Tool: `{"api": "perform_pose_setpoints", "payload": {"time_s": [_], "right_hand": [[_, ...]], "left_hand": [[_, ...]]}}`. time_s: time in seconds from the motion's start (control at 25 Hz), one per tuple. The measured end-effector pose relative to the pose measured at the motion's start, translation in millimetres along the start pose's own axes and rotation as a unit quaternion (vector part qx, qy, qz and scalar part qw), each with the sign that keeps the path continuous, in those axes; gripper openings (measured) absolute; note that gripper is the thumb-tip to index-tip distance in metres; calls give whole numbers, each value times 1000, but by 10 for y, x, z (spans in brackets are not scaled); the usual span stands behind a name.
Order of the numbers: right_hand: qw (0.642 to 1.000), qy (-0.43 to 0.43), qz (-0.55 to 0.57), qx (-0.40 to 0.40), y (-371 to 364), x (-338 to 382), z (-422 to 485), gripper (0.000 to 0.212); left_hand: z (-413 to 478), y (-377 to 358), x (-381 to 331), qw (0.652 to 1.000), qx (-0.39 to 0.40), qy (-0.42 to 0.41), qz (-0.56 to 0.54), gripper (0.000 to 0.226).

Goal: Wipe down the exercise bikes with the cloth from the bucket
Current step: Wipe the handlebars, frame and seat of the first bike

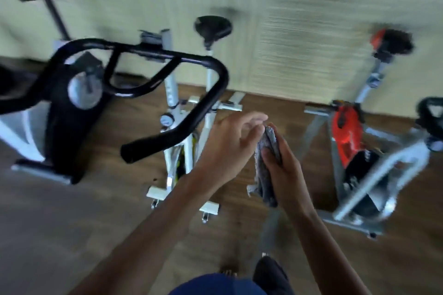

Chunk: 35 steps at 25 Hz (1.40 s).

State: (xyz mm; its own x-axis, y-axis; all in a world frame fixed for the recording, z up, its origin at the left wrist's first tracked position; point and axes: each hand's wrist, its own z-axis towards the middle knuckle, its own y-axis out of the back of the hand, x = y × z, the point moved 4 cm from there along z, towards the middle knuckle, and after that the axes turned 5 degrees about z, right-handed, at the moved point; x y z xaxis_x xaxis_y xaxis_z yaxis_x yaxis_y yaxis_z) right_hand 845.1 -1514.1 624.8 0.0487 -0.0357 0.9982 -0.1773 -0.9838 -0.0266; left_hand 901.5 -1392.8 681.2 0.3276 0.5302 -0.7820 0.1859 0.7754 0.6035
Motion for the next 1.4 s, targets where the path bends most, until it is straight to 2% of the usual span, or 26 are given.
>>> {"api": "perform_pose_setpoints", "payload": {"time_s": [0.12, 0.24, 0.36, 0.48, 0.52, 0.6, 0.72, 0.8, 0.88, 0.96, 1.24, 1.4], "right_hand": [[994, -3, -8, 110, -260, -42, 326, 47], [975, 45, -33, 217, -439, -46, 525, 48], [942, 139, -37, 303, -625, 70, 514, 48], [919, 247, -21, 307, -859, 109, 355, 48], [910, 285, -13, 300, -958, 101, 300, 50], [896, 334, 2, 291, -1187, 65, 213, 51], [894, 346, 28, 282, -1495, 95, 28, 60], [900, 353, -7, 255, -1671, 95, -77, 67], [907, 354, -64, 219, -1810, 31, -144, 55], [907, 365, -90, 187, -1890, -14, -154, 42], [861, 470, -144, 134, -1880, -194, 28, 35], [845, 489, -147, 157, -1782, -319, 167, 46]], "left_hand": [[-126, 227, 99, 990, -125, 67, 21, 25], [-383, 405, 57, 955, -267, 116, 59, 23], [-771, 540, -90, 889, -414, 137, 140, 22], [-1139, 707, -23, 798, -537, 165, 218, 22], [-1205, 754, 60, 782, -557, 181, 212, 24], [-1256, 772, 229, 784, -562, 206, 167, 29], [-1286, 723, 437, 813, -539, 213, 62, 27], [-1318, 703, 485, 824, -528, 207, -16, 28], [-1334, 716, 478, 823, -522, 215, -57, 30], [-1317, 741, 430, 819, -527, 216, -75, 31], [-1255, 644, 479, 796, -565, 207, -67, 31], [-1208, 534, 492, 775, -593, 215, -38, 30]]}}
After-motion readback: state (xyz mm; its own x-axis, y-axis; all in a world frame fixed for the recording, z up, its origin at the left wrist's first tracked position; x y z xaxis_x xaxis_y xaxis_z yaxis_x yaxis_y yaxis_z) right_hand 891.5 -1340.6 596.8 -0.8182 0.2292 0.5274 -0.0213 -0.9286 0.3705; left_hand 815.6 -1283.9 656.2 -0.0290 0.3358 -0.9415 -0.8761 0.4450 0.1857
